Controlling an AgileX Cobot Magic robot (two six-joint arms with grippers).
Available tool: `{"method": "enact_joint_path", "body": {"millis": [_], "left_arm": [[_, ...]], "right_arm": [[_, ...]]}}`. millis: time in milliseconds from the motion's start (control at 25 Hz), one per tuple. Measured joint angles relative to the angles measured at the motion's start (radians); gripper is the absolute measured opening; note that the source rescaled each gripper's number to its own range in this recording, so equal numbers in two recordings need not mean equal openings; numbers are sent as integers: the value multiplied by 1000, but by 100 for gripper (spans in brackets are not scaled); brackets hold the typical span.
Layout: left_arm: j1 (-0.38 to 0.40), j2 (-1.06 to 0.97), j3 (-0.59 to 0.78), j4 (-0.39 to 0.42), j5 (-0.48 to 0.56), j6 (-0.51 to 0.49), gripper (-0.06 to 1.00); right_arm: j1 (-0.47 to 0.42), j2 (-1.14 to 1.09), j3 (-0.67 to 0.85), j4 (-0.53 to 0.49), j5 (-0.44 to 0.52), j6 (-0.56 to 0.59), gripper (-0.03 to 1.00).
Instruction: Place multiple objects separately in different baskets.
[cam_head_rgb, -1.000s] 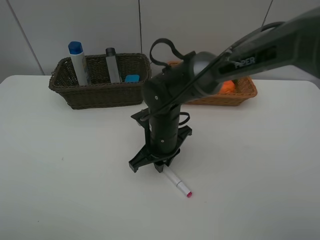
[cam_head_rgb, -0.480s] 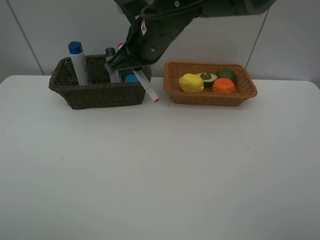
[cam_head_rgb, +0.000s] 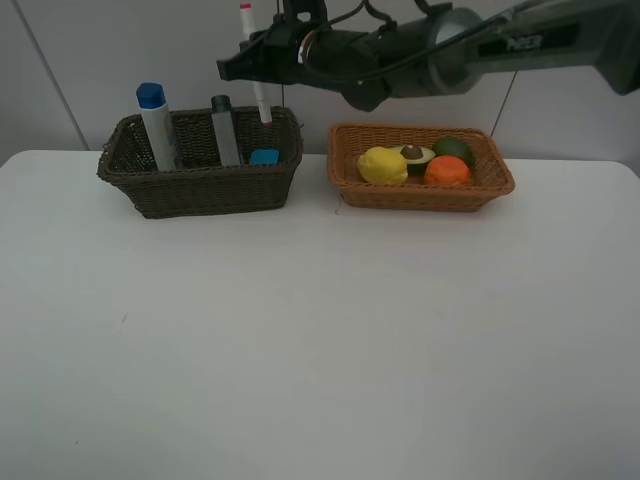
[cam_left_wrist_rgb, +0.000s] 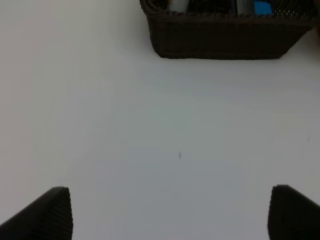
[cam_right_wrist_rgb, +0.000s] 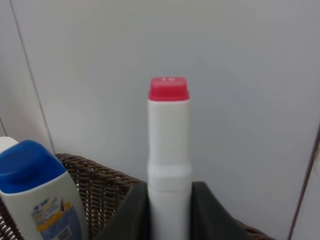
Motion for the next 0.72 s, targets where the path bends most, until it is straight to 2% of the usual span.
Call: {"method": "enact_joint_path", "body": {"millis": [40, 80, 120, 200, 280, 360, 520, 720], "left_arm": [[0, 0, 0, 0, 0, 0, 100], [0, 0, 0, 0, 0, 0, 100], [0, 0, 0, 0, 0, 0, 100], [0, 0, 0, 0, 0, 0, 100], [0, 0, 0, 0, 0, 0, 100], [0, 0, 0, 0, 0, 0, 100], [0, 0, 0, 0, 0, 0, 100], [0, 0, 0, 0, 0, 0, 100]], "right_arm": [[-4, 16, 0, 1, -23, 2, 6], [-6, 25, 0, 7, -36, 2, 16], [-9, 30, 0, 13, -49, 2, 29], [-11, 30, 0, 37, -57, 2, 67], [-12, 29, -1, 51, -57, -1, 87], [-12, 18, -1, 57, -28, -1, 95], [-21, -67, -1, 57, 88, -1, 99], [-124, -245, -1, 57, 360, -1, 99]]}}
